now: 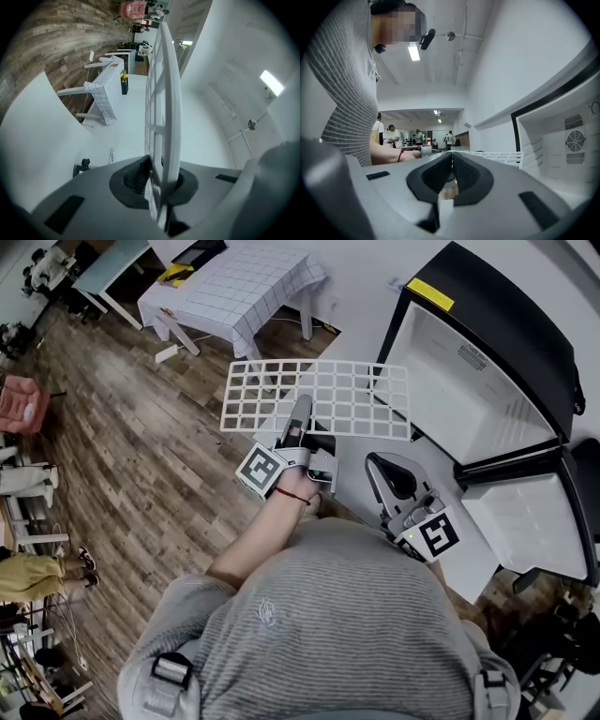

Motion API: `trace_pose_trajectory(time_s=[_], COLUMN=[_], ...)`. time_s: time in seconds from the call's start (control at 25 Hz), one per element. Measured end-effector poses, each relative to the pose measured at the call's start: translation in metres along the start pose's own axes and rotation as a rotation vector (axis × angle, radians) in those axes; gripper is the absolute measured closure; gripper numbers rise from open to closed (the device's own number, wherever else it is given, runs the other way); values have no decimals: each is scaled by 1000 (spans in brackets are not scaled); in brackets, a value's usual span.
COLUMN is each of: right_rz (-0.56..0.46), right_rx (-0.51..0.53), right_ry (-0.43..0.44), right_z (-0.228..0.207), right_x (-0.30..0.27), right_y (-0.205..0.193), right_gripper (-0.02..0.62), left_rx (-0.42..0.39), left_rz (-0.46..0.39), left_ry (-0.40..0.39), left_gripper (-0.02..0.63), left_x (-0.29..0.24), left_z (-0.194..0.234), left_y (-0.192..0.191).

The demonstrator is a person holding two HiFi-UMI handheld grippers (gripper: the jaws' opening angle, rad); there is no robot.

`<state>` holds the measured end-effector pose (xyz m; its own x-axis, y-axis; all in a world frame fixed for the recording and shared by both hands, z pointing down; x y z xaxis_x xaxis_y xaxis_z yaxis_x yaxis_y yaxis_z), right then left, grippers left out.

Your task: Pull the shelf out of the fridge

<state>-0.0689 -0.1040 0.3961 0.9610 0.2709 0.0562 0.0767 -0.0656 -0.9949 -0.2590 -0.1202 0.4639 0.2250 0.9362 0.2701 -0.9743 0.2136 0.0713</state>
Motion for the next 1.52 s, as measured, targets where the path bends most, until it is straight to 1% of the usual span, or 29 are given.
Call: trace_pose_trajectory(time_s=[0.2,0.4,1.0,1.52], right_rz=[-8,-2,15,27], right_rx=[11,12,14,23], right_ry=[-29,-49,-55,-40], right_z=[-4,-5,-7,-8], right_x=[-3,-2,0,-2], right_y=[6,3,2,1], right_gripper=[581,581,582,583], left_rx=[3,5,0,-4], left_rz=[16,36,49,50], left_ry=[-7,-3,-1,4], left_gripper=[580,580,580,580], left_x=[-5,-8,-11,-13], left_z=[-2,0,-1,-1], left_y=[3,2,-1,0])
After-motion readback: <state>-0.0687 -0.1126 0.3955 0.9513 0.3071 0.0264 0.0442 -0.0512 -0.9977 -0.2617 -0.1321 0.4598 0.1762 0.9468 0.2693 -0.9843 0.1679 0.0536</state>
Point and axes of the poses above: the fingertips, and each gripper's own axes: x backward along the fingers, z to its left, y out of its top, the point moved 5 cm from there along x, backward along the fingers, and after that the axes turned 4 degrees about -y, right-handed, at the moved point
